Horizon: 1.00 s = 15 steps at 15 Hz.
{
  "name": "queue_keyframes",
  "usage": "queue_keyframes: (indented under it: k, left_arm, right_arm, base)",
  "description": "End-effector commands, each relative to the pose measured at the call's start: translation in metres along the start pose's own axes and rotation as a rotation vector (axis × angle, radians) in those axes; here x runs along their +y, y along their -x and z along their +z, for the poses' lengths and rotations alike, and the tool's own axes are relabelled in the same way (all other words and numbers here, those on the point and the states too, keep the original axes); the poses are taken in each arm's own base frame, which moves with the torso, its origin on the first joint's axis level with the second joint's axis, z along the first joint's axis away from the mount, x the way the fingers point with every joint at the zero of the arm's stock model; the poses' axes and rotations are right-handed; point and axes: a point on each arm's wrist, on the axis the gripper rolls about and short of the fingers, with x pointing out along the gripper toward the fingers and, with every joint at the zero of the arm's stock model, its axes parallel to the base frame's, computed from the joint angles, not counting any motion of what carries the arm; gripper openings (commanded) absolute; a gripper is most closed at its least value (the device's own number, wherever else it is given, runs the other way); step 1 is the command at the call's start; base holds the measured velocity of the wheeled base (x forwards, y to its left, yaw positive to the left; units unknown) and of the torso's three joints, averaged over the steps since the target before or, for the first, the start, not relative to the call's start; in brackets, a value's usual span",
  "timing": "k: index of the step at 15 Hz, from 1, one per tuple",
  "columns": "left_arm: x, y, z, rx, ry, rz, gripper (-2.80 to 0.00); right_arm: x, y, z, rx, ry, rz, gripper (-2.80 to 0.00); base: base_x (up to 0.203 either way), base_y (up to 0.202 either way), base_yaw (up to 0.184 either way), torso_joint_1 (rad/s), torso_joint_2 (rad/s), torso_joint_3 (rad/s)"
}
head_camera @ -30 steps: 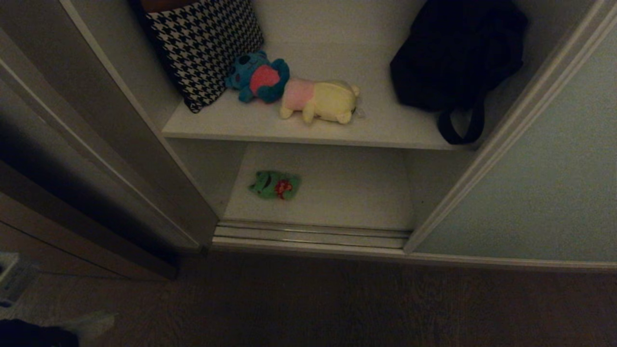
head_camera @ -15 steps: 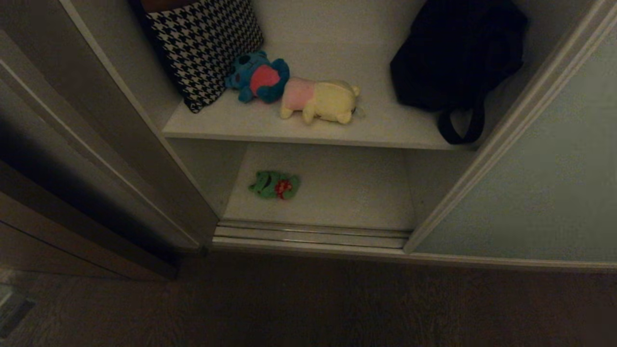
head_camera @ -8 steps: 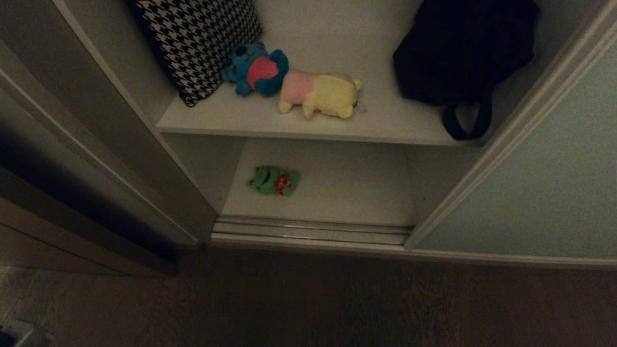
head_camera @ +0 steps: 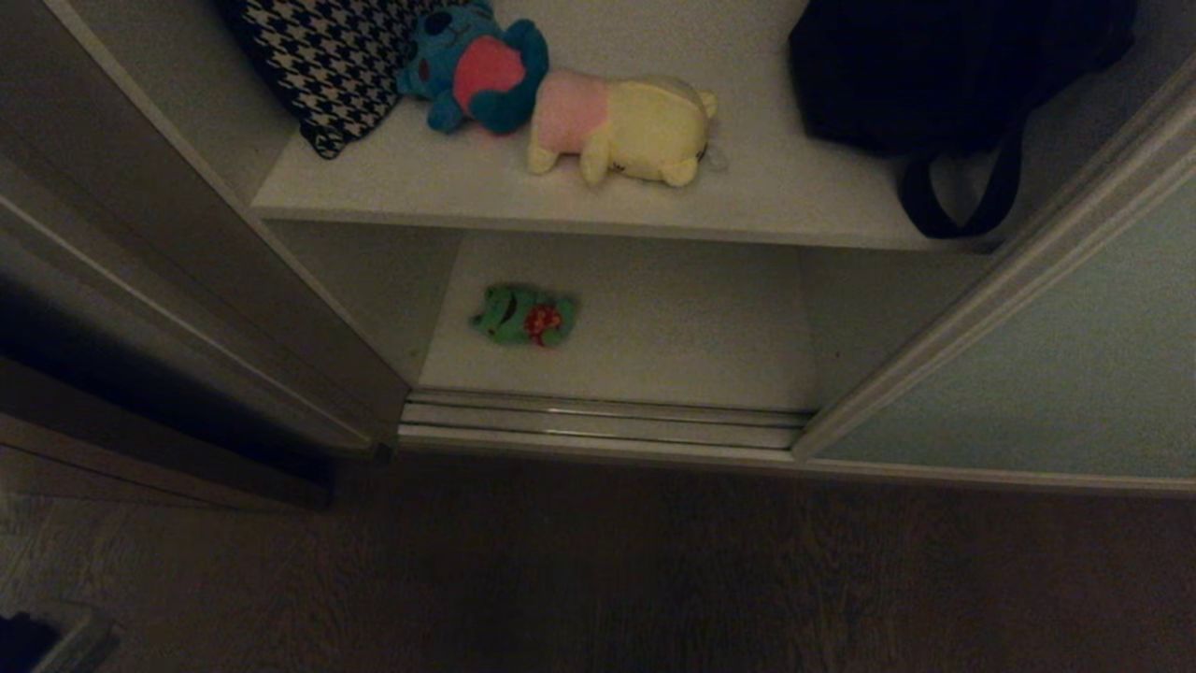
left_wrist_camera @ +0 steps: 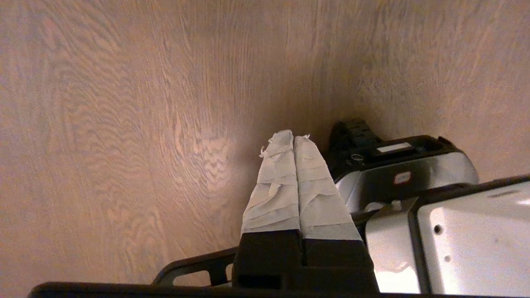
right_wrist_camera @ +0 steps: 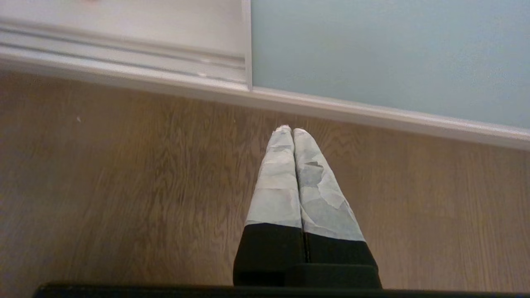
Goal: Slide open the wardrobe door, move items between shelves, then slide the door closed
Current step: Place the green doll on the higher shelf
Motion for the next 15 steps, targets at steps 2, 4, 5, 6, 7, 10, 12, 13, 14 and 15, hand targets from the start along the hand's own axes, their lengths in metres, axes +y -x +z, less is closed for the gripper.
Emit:
queue_keyframes:
  k: [2,4,5,6,7,10,12,13,14,15]
  left_arm:
    - [0.0023,-0.0095,0.0093,0.057,0.042,0.002,-2.8]
    - [0.0023,-0.0101,0.0133,0.056,0.044,0.002,-2.8]
    - [0.0024,-0.0103,0.0131,0.061,0.044,0.002,-2.8]
    - [0.0024,-0.0103,0.0132,0.059,0.044,0.002,-2.8]
    - [0.0026,-0.0112,0.0133,0.067,0.045,0.002,-2.8]
    - [0.0031,-0.0129,0.0142,0.076,0.041,0.002,-2.8]
    - [0.0031,-0.0136,0.0134,0.079,0.04,0.001,-2.8]
    - [0.0033,-0.0141,0.0132,0.084,0.042,0.0,-2.8]
    - [0.0038,-0.0161,0.013,0.097,0.044,0.001,-2.8]
    - [0.0041,-0.0177,0.0135,0.106,0.047,0.0,-2.8]
  right_arm:
    - [0.0,0.0,0.0,-0.001,0.0,0.001,-2.8]
    - [0.0,0.0,0.0,0.0,0.0,0.001,-2.8]
    - [0.0,0.0,0.0,-0.001,0.0,0.0,-2.8]
    - [0.0,0.0001,0.0,-0.002,0.0,0.001,-2.8]
    - [0.0,0.0,0.0,-0.001,0.0,-0.001,-2.8]
    - [0.0,0.0,0.0,-0.001,0.0,0.0,-2.8]
    - [0.0,0.0,-0.0001,0.001,0.0,0.001,-2.8]
    - [0.0,0.0,-0.0001,0.001,0.0,0.001,-2.8]
    - [0.0,0.0,0.0,-0.001,0.0,0.001,-2.8]
    - [0.0,0.0001,0.0,-0.002,0.0,0.001,-2.8]
  base:
    - [0.0,0.0,0.0,0.002,0.01,-0.202]
    - [0.0,0.0,0.0,0.003,0.0,-0.192]
    - [0.0,0.0,0.0,-0.001,0.0,-0.191]
    - [0.0,0.0,0.0,0.002,0.0,-0.196]
    - [0.0,0.0,0.0,0.007,0.01,-0.203]
    - [0.0,0.0,0.0,0.005,0.0,-0.195]
    - [0.0,0.0,0.0,0.009,0.0,-0.084]
    - [0.0,0.0,0.0,0.002,0.0,-0.032]
    - [0.0,0.0,0.0,0.0,0.0,0.0]
    - [0.0,0.0,0.0,0.0,0.0,0.0]
